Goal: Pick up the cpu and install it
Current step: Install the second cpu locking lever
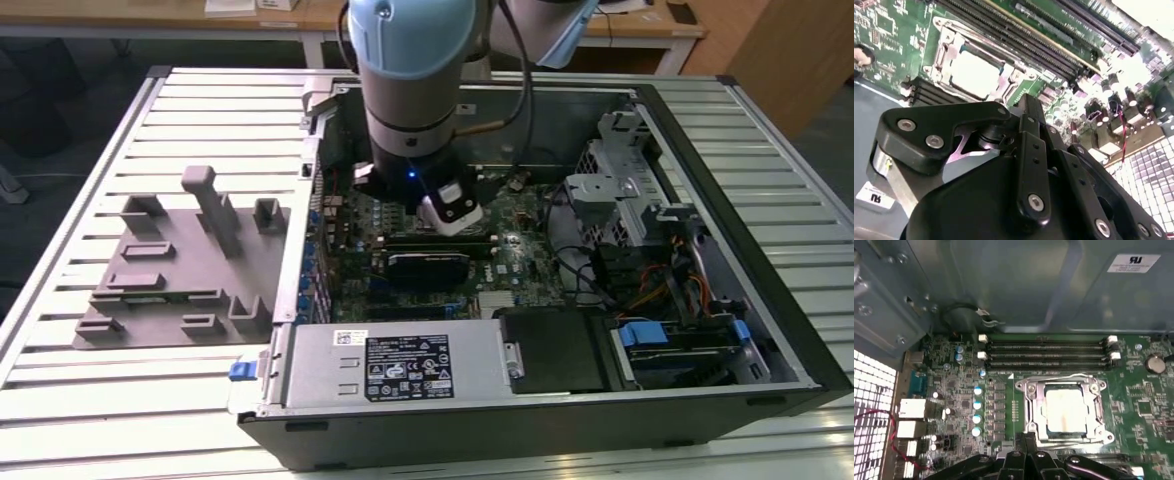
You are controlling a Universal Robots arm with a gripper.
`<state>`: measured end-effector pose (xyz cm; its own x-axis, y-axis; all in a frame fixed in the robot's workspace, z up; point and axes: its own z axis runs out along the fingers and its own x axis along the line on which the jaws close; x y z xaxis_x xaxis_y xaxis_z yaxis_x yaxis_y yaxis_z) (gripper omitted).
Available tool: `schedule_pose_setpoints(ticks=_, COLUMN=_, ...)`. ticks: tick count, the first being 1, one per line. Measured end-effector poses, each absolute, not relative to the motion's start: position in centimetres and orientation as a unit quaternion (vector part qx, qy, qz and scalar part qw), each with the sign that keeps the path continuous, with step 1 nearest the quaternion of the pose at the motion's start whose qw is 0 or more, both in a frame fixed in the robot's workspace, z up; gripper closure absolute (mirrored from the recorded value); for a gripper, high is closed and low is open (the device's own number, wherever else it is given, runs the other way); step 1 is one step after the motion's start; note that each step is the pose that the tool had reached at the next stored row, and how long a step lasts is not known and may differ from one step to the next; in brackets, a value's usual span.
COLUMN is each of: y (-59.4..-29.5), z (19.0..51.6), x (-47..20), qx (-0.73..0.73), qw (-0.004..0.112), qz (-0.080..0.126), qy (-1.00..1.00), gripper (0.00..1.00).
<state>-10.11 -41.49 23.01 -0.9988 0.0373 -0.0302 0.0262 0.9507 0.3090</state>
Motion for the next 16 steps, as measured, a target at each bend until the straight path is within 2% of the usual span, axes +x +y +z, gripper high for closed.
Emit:
schedule_pose_setpoints(ticks=5, y=-41.4, z=23.1, x=-9.5, qx=0.023, qw=0.019, qz=0.133, qy=0.991, gripper=0.89)
schedule_pose_setpoints(ticks=16, y=-40.2, z=23.1, x=-7.9, qx=0.028, qw=0.02, qz=0.121, qy=0.992, gripper=0.89)
